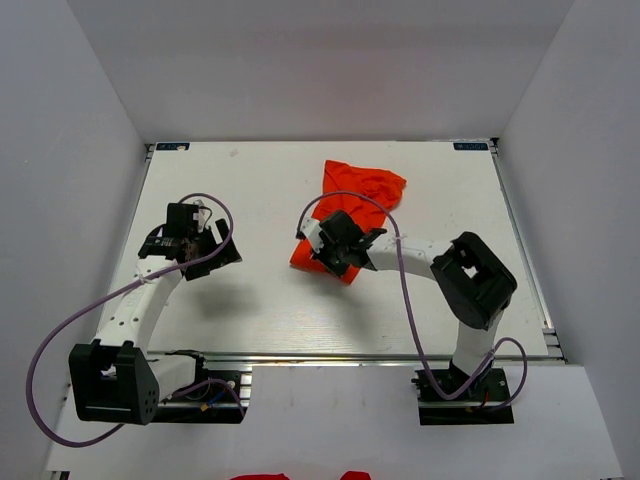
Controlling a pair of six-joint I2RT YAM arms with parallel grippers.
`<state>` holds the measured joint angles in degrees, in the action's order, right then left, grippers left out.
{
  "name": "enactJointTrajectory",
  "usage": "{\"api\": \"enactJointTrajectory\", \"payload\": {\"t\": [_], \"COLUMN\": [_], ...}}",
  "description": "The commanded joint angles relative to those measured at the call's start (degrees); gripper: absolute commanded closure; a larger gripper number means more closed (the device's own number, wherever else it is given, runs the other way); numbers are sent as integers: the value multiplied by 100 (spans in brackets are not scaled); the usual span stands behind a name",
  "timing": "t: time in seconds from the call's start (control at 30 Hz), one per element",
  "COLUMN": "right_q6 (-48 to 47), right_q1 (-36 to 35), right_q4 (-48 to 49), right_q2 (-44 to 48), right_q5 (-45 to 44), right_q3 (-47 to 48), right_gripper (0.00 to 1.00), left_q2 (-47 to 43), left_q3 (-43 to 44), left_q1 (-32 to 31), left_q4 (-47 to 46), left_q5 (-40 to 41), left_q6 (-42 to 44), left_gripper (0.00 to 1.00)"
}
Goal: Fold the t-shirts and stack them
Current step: Grab one side of the 2/3 rectangular tshirt with right arm, then fold the long partially folded tshirt into a neat square
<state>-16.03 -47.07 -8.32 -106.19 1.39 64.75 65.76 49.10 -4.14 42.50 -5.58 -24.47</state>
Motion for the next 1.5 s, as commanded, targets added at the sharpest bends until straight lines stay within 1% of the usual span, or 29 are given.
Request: {"api": "enactJointTrajectory", "payload": {"t": [0.0,0.03,0.07,0.1,0.13,0.2,0.23,0.3,0.37,0.4,0.6,0.8,0.9,1.03,1.1,1.13,1.17,1.33,1.47], "right_q6": [566,627,828,865,891,1154,1216,1417,1436,1454,1471,1428,1410,1348,1182,1120,876,663,610], "right_q1": [-241,-259,-329,-355,-382,-399,-382,-303,-224,-189,259,716,1041,1384,1516,1603,1648,1903,2096], "right_q4": [-730,-915,-987,-1075,-1380,-1549,-1742,-2014,-2374,-2585,-2938,-2921,-2904,-2886,-2886,-2886,-2886,-2903,-2851], "right_q2": [651,1053,1187,1432,1539,1829,1882,1927,1718,1638,918,750,679,582,494,372,328,-182,-524], "right_q5": [818,976,1517,1740,2160,2776,2857,2780,2613,2456,2629,2639,2787,2823,2998,3225,3271,3490,3360], "right_q3": [-191,-217,-261,-253,-218,-95,45,334,739,1115,1785,2147,2252,2393,2480,2481,2559,2893,3061], "right_gripper": [100,100,100,100,100,100,100,100,100,100,100,100,100,100,100,100,100,100,100], "left_q2": [-195,-195,-195,-143,-142,-81,-28,24,86,139,411,658,763,763,763,763,763,825,877], "left_q3": [-23,-23,-23,-23,-23,-23,29,29,82,134,327,486,486,486,486,486,486,486,539], "left_q1": [-16,-16,-16,36,36,36,36,36,36,36,89,89,89,89,89,89,89,89,89], "left_q4": [30,30,30,82,83,83,83,83,83,83,188,241,241,136,136,75,74,21,-31], "left_q5": [145,145,145,145,145,145,145,84,84,84,154,268,268,216,216,155,154,32,-91], "left_q6": [12,12,65,65,65,127,179,232,232,232,433,557,619,732,733,785,786,786,838], "left_gripper": [0,0,0,0,0,0,0,0,0,0,0,0,0,0,0,0,0,0,0]}}
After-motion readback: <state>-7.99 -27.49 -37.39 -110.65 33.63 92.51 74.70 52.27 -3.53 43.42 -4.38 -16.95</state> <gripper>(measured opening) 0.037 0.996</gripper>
